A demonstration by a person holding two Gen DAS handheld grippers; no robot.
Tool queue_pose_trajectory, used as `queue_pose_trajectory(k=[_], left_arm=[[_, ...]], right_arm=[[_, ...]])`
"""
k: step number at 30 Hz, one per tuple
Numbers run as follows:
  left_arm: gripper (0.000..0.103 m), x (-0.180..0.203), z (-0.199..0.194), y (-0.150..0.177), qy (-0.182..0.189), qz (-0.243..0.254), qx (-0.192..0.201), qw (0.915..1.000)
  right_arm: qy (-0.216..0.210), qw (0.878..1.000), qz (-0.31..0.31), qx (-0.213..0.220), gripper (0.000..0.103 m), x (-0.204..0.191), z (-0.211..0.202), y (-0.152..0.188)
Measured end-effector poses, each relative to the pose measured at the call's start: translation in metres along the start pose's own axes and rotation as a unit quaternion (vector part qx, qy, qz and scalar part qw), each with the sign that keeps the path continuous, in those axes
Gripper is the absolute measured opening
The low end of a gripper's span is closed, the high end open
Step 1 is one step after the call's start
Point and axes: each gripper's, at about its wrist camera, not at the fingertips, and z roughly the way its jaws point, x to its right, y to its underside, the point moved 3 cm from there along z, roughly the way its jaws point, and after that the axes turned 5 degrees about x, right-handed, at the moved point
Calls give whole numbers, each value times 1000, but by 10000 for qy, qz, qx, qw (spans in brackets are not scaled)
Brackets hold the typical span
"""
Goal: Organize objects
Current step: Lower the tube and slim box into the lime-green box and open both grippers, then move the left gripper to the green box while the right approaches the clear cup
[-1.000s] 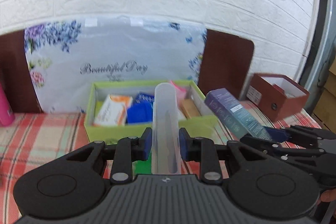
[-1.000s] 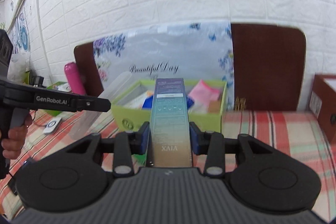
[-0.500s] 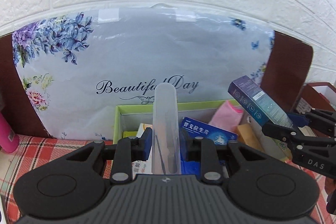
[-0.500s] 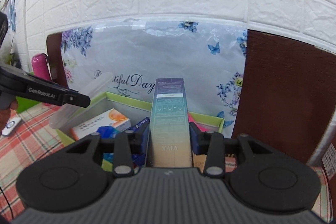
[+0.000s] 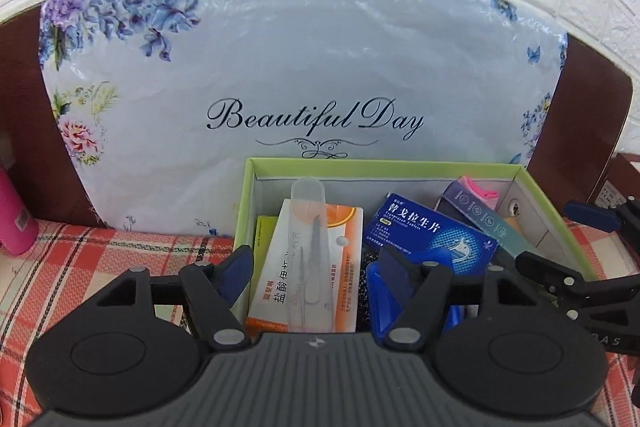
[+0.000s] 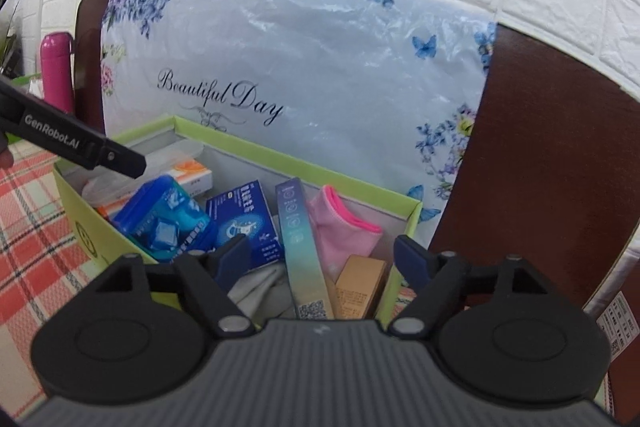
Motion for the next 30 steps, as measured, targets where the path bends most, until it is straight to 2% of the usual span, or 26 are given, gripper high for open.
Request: queue_pose_trajectory(k=[3, 5, 6, 14, 19, 24, 30], left_arm=[[75, 4, -17, -3, -32, -35, 74, 10000], [77, 6, -31, -4, -69, -82, 95, 9999], [77, 8, -38, -4, -61, -95, 115, 9999], [80, 27, -95, 7, -74, 4, 213, 9997], [81, 35, -124, 22, -171, 46, 259, 9995], [81, 42, -146, 41, -84, 57, 305, 9995], [81, 39, -160, 71, -34, -264, 141, 9995]], right_arm=[[32, 9997, 155, 186, 89, 2, -18, -9], [66, 9992, 258, 305, 101, 2, -33, -15], [82, 9987, 314, 389, 103, 1, -42, -17], [94, 9951, 699, 690, 103, -6, -107, -24], [106, 9924, 888, 846, 103, -12, -145, -19], [159, 9904, 1039, 900, 103, -18, -175, -8], [218, 9887, 1215, 855, 103, -28, -199, 10]])
